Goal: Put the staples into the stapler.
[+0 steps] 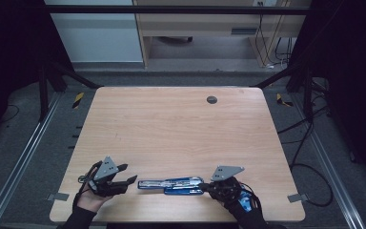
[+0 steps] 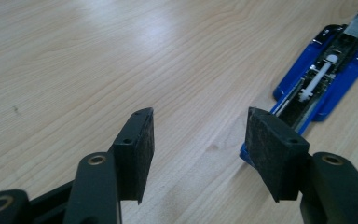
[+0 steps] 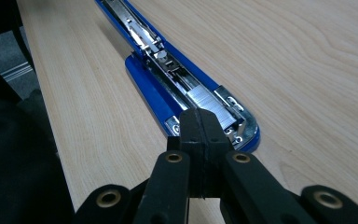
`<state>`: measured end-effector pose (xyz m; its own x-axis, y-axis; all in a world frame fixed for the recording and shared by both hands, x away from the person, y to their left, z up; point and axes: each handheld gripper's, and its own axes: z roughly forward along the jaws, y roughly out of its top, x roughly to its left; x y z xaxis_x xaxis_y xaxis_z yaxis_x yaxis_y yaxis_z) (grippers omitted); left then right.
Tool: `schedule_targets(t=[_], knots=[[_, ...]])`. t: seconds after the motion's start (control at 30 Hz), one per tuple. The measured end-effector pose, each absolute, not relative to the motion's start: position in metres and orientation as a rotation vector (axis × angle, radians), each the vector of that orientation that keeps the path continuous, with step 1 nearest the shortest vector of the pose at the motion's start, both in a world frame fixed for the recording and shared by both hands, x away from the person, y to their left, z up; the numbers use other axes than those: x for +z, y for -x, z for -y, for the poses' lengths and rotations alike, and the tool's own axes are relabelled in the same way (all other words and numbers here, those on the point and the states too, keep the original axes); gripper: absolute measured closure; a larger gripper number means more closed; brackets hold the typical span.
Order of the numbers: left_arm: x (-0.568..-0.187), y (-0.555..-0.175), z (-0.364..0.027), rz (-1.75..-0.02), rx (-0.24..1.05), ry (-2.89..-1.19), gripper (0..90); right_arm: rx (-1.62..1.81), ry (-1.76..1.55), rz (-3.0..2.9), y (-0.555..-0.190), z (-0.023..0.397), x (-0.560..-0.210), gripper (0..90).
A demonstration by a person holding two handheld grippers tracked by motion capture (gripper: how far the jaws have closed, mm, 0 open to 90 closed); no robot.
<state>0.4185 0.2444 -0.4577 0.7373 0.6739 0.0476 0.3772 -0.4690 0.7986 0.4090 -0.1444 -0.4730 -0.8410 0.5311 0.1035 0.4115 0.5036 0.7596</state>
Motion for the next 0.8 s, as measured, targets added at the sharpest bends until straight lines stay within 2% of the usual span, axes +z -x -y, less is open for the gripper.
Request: schedule_targets(t=[0.3,0.8], knots=[[-0.457,-0.415,-0.234,-0.675,0.389,-2.166,35.5,1.266,-0.825,-2.598,-0.408,0.145,-0.473,90.0],[-0.473,-0.421,-0.215,-0.599,0.307,-2.307,35.9,1.213,-0.833,-2.642,-0.409,0.141,-0.481,89.6]])
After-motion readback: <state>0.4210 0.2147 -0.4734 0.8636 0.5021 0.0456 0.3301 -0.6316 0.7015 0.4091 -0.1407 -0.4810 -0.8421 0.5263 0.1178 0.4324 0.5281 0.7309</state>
